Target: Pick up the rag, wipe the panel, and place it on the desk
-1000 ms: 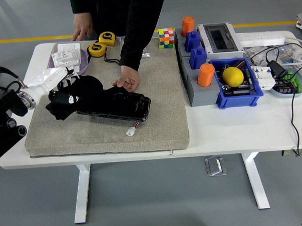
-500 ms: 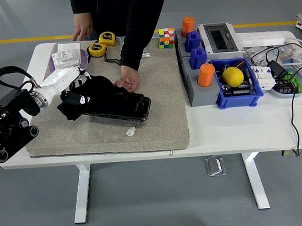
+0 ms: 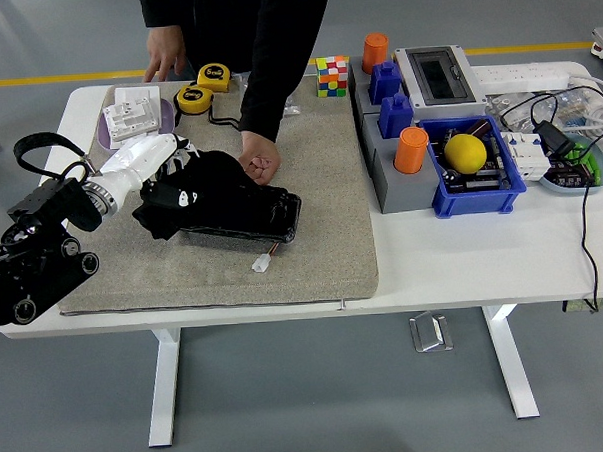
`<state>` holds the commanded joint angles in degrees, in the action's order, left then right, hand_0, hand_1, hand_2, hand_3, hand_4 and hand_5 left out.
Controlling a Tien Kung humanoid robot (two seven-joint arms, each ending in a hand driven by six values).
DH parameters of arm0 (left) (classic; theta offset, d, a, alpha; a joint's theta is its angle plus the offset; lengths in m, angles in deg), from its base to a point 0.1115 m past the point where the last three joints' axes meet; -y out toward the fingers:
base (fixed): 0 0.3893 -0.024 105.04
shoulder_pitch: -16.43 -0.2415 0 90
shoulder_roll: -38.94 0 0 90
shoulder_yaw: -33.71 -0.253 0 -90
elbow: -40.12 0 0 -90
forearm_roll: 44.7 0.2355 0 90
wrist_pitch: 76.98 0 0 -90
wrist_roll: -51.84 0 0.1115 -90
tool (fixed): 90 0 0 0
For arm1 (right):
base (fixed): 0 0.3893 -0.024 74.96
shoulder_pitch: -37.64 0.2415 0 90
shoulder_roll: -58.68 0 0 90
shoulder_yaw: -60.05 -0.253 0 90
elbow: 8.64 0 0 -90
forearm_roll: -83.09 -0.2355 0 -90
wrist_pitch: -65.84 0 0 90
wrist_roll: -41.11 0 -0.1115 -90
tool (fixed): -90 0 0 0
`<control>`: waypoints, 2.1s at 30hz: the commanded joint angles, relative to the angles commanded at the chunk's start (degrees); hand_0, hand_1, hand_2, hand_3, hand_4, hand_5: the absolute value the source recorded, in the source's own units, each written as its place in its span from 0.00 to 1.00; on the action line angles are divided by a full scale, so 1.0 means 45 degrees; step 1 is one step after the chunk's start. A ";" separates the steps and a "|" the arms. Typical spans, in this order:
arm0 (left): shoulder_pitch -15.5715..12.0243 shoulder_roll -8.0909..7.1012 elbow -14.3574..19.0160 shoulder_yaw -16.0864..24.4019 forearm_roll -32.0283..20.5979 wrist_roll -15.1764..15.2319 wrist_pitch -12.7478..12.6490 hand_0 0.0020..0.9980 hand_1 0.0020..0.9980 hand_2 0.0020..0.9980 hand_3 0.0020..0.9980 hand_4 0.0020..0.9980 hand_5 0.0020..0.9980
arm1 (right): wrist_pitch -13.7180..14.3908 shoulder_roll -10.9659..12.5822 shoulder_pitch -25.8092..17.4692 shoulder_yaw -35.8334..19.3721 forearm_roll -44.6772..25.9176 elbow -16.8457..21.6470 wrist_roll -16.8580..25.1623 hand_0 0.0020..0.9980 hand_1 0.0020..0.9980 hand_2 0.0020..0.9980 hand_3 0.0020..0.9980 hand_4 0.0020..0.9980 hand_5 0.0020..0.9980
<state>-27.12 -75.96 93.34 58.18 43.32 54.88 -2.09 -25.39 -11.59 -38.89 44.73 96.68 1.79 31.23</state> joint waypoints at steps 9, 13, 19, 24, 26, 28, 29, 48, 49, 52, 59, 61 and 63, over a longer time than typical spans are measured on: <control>0.0168 0.0234 0.0157 -0.0356 -0.0054 -0.0242 -0.0176 0.26 0.19 0.34 0.55 0.71 0.00 | -0.0003 0.0048 -0.0018 -0.0001 -0.0004 -0.0013 0.0000 0.78 0.73 0.72 0.67 1.00 0.55; 0.0244 0.0430 0.0348 -0.0647 -0.0097 -0.0403 -0.0237 0.26 0.19 0.34 0.55 0.71 0.00 | 0.0000 0.0042 -0.0009 0.0010 -0.0025 -0.0021 -0.0006 0.78 0.73 0.72 0.67 1.00 0.55; 0.0350 0.0639 0.0675 -0.0994 -0.0063 -0.0503 -0.0254 0.26 0.19 0.34 0.55 0.71 0.01 | 0.0007 0.0067 0.0036 0.0016 -0.0008 -0.0020 -0.0007 0.78 0.73 0.72 0.67 1.00 0.55; 0.0468 0.0767 0.0858 -0.1237 0.0005 -0.0588 -0.0265 0.26 0.19 0.34 0.55 0.71 0.01 | -0.0005 0.0060 0.0020 0.0024 0.0025 -0.0025 -0.0029 0.78 0.73 0.72 0.67 1.00 0.55; 0.0552 0.0841 0.0910 -0.1371 -0.0005 -0.0631 -0.0273 0.26 0.19 0.34 0.56 0.71 0.01 | -0.0012 0.0052 0.0019 -0.0171 0.0234 -0.0027 -0.0082 0.78 0.73 0.72 0.67 1.00 0.55; 0.0636 0.0898 0.0970 -0.1482 0.0005 -0.0663 -0.0277 0.26 0.19 0.34 0.56 0.71 0.01 | -0.0014 0.0056 0.0030 -0.0187 0.0258 -0.0027 -0.0092 0.78 0.73 0.72 0.67 1.00 0.55; 0.0673 0.0919 0.0996 -0.1530 -0.0005 -0.0662 -0.0286 0.26 0.19 0.34 0.56 0.71 0.01 | -0.0010 0.0060 0.0036 -0.0219 0.0298 -0.0027 -0.0095 0.78 0.73 0.72 0.67 1.00 0.55; 0.1034 0.1447 0.1178 -0.2167 -0.0008 -0.0909 -0.0266 0.26 0.19 0.34 0.55 0.71 0.01 | -0.0004 0.0088 0.0082 -0.0415 0.0592 -0.0027 -0.0169 0.78 0.73 0.72 0.67 1.00 0.54; 0.1034 0.1451 0.1170 -0.2173 -0.0002 -0.0908 -0.0266 0.26 0.19 0.34 0.56 0.71 0.01 | -0.0005 0.0088 0.0082 -0.0431 0.0601 -0.0027 -0.0174 0.78 0.73 0.72 0.67 1.00 0.54; 0.1030 0.1441 0.1134 -0.2159 -0.0041 -0.0900 -0.0282 0.26 0.19 0.34 0.56 0.71 0.01 | 0.0005 0.0084 0.0064 -0.0586 0.0731 -0.0027 -0.0187 0.78 0.73 0.72 0.67 1.00 0.54; 0.0945 0.1175 0.0965 -0.2049 -0.0030 -0.0831 -0.0348 0.26 0.19 0.34 0.56 0.71 0.01 | 0.0011 0.0017 0.0009 -0.0706 0.0788 -0.0027 -0.0183 0.78 0.73 0.72 0.67 1.00 0.54; 0.0883 0.1082 0.0868 -0.1957 -0.0038 -0.0822 -0.0373 0.26 0.19 0.34 0.56 0.71 0.01 | 0.0011 0.0012 0.0000 -0.0715 0.0789 -0.0027 -0.0182 0.78 0.73 0.72 0.67 1.00 0.54; 0.0833 0.0994 0.0773 -0.1879 -0.0041 -0.0823 -0.0393 0.26 0.19 0.34 0.56 0.71 0.01 | 0.0012 0.0009 -0.0013 -0.0733 0.0791 -0.0027 -0.0182 0.78 0.73 0.72 0.67 1.00 0.54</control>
<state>-23.37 -71.49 96.82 49.73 43.14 51.18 -3.86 -25.34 -11.55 -38.95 41.43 100.24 1.67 30.41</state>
